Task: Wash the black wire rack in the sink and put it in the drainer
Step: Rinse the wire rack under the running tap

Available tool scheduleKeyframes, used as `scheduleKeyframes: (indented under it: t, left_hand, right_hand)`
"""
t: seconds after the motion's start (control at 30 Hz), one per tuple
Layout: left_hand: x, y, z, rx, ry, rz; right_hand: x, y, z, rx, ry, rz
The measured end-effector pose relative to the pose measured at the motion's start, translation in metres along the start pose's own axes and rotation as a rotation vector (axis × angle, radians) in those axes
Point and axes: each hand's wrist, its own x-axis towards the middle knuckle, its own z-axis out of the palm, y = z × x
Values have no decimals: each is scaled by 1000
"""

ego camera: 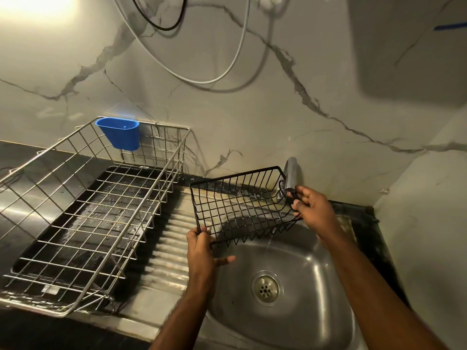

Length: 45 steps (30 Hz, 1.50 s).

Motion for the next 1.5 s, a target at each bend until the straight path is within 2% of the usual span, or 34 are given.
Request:
scheduleKeyframes:
  t: [1.5]
  left_hand:
    - [-1,5,1,-13,24,-8]
  right_hand:
    - [13,10,8,38,-11,-17]
